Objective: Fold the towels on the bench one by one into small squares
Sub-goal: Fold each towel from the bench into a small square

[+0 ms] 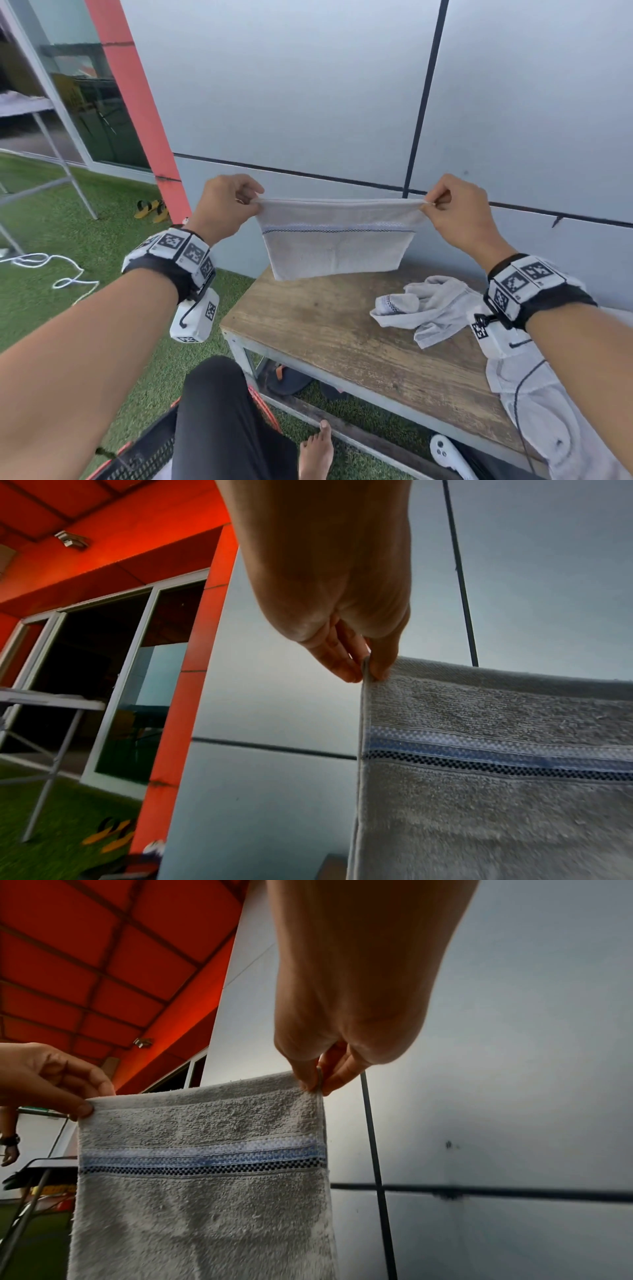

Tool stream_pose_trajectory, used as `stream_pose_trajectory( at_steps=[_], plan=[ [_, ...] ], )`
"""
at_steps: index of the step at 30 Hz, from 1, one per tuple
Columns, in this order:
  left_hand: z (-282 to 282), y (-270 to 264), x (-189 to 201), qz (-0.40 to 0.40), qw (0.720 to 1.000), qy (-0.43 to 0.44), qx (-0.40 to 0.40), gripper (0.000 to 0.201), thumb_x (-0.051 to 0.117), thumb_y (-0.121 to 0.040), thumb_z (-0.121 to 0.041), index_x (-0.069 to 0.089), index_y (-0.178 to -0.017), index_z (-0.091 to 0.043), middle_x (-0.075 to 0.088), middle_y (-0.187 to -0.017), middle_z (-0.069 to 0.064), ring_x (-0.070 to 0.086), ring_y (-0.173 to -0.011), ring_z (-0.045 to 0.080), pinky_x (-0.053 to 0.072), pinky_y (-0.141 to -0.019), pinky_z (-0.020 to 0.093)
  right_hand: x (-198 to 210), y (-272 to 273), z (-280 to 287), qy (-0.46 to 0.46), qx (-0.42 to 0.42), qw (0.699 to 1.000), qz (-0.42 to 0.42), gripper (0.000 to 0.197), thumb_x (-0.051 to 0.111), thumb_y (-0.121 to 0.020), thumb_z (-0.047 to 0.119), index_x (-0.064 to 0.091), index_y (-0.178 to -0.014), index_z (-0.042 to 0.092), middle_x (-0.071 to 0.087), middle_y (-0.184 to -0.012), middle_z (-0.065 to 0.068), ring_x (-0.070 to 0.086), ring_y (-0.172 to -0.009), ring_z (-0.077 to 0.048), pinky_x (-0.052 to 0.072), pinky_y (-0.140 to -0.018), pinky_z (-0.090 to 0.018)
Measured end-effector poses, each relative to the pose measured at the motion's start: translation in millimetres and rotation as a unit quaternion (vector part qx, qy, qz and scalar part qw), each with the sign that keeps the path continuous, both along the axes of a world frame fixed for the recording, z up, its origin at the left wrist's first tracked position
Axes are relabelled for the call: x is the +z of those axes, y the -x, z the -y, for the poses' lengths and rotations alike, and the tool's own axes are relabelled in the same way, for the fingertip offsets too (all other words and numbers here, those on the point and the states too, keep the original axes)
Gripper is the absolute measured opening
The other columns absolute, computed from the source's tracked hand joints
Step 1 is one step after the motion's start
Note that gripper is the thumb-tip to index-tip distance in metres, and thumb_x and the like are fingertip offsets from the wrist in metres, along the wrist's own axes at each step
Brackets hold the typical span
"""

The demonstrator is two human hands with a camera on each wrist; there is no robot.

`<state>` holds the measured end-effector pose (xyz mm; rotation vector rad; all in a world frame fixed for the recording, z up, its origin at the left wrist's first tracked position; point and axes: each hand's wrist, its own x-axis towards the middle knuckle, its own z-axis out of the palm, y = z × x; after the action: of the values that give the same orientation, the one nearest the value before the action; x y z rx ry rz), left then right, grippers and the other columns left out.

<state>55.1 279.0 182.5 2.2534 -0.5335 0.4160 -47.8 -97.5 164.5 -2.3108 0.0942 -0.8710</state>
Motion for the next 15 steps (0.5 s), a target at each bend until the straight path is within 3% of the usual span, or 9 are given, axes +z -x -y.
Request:
stream_pose_trajectory(
  at_steps=[2, 4, 6, 8, 11, 15],
  plan=[
    [-11, 15, -25, -0.049, 0.997, -0.060, -0.012, 0.022, 0.074, -0.084, -0.005, 0.075, -0.105, -0.012, 0.071, -0.088, 0.006, 0.066, -0.081, 0.017, 0.045, -0.061, 0.005, -28, 14, -7, -0.005, 0.053, 0.998, -0.044, 0.016, 0.069, -0.083, -0.004, 0.061, -0.090, 0.009, 0.064, -0.081, -0.002, 0.062, -0.070, -0.013, 0.049, -0.068, -0.010],
    [-21, 31, -51, -0.139, 0.980, -0.138, -0.042, 0.018, 0.076, -0.086, -0.012, 0.078, -0.104, -0.012, 0.073, -0.088, 0.000, 0.068, -0.080, 0.012, 0.045, -0.062, 0.009, -59, 30, -9, 0.007, 0.092, 0.989, -0.116, 0.022, 0.068, -0.084, -0.006, 0.060, -0.095, 0.012, 0.063, -0.083, 0.000, 0.061, -0.074, -0.017, 0.050, -0.072, -0.016],
    [-28, 45, -74, -0.222, 0.952, -0.201, -0.071, 0.017, 0.077, -0.086, -0.018, 0.079, -0.103, -0.016, 0.076, -0.092, -0.005, 0.068, -0.082, 0.005, 0.052, -0.075, 0.018, -85, 43, -5, 0.028, 0.126, 0.969, -0.209, 0.022, 0.070, -0.085, -0.003, 0.064, -0.093, 0.016, 0.067, -0.085, -0.001, 0.063, -0.079, -0.019, 0.052, -0.077, -0.026],
    [-32, 56, -93, -0.282, 0.925, -0.238, -0.089, 0.016, 0.078, -0.085, -0.023, 0.079, -0.101, -0.022, 0.076, -0.093, -0.009, 0.069, -0.086, 0.007, 0.053, -0.089, 0.030, -103, 51, 0, 0.076, 0.161, 0.939, -0.293, 0.022, 0.074, -0.083, 0.004, 0.067, -0.088, 0.024, 0.070, -0.087, 0.001, 0.067, -0.083, -0.017, 0.054, -0.079, -0.026],
    [-30, 68, -112, -0.329, 0.898, -0.272, -0.110, 0.016, 0.078, -0.085, -0.025, 0.078, -0.101, -0.024, 0.075, -0.092, -0.013, 0.069, -0.088, 0.007, 0.050, -0.092, 0.031, -117, 57, 0, 0.102, 0.184, 0.914, -0.347, 0.018, 0.077, -0.083, 0.009, 0.069, -0.087, 0.025, 0.070, -0.087, 0.006, 0.069, -0.086, -0.012, 0.055, -0.079, -0.021],
    [-26, 67, -124, -0.341, 0.899, -0.255, -0.102, 0.016, 0.077, -0.086, -0.025, 0.076, -0.102, -0.023, 0.073, -0.095, -0.013, 0.068, -0.089, 0.005, 0.049, -0.093, 0.030, -122, 48, 0, 0.054, 0.154, 0.918, -0.360, 0.015, 0.077, -0.083, 0.006, 0.072, -0.088, 0.019, 0.071, -0.089, 0.000, 0.069, -0.088, -0.017, 0.057, -0.083, -0.031]
  ],
)
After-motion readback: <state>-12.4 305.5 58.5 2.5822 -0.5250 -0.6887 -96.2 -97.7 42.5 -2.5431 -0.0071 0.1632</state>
